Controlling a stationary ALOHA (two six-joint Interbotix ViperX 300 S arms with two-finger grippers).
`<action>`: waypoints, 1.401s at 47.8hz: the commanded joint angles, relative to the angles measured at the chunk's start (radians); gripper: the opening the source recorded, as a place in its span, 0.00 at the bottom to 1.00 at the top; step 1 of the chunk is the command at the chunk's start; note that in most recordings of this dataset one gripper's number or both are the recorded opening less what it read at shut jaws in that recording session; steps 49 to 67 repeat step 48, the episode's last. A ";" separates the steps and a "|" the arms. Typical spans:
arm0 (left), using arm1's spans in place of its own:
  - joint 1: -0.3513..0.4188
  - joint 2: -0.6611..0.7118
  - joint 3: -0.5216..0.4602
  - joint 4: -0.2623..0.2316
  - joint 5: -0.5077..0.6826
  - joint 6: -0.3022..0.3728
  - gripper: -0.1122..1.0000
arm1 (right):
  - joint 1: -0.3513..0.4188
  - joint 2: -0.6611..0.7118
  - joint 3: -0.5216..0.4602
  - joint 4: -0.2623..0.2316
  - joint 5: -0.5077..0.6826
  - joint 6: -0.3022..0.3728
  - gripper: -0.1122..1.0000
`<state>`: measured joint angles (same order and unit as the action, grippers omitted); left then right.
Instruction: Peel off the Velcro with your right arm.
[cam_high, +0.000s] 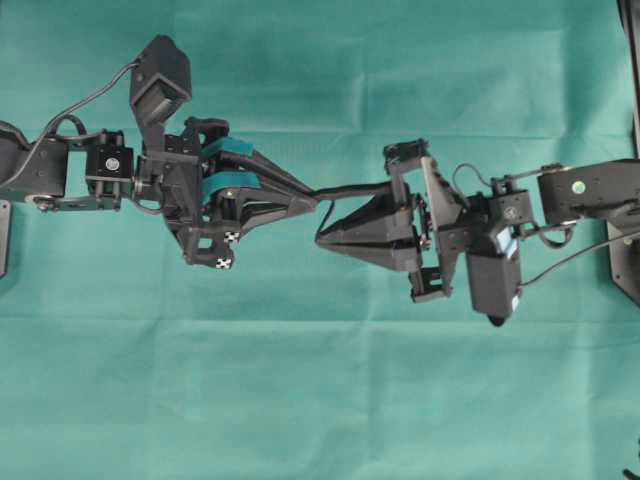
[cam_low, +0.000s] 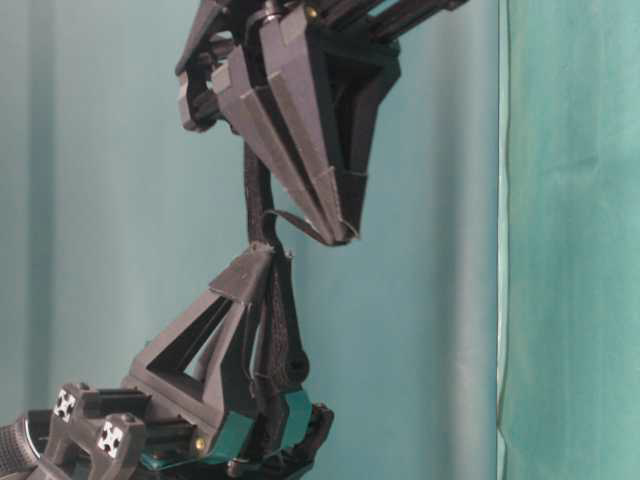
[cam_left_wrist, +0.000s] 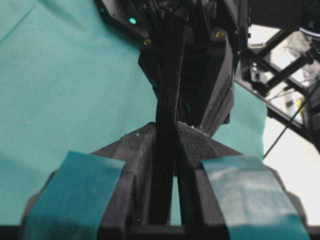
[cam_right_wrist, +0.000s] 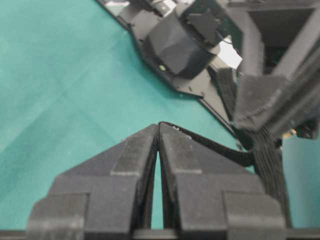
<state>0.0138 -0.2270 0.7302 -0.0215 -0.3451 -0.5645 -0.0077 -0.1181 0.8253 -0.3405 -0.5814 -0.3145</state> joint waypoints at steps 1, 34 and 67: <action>0.005 -0.011 -0.014 0.000 -0.017 0.002 0.19 | 0.020 -0.002 -0.028 -0.011 0.012 0.002 0.02; 0.005 -0.011 -0.015 0.000 -0.020 0.002 0.19 | 0.069 0.011 -0.037 -0.080 0.092 0.005 0.02; 0.005 -0.011 -0.012 0.000 -0.020 -0.002 0.19 | 0.071 0.011 -0.040 -0.074 0.092 0.014 0.02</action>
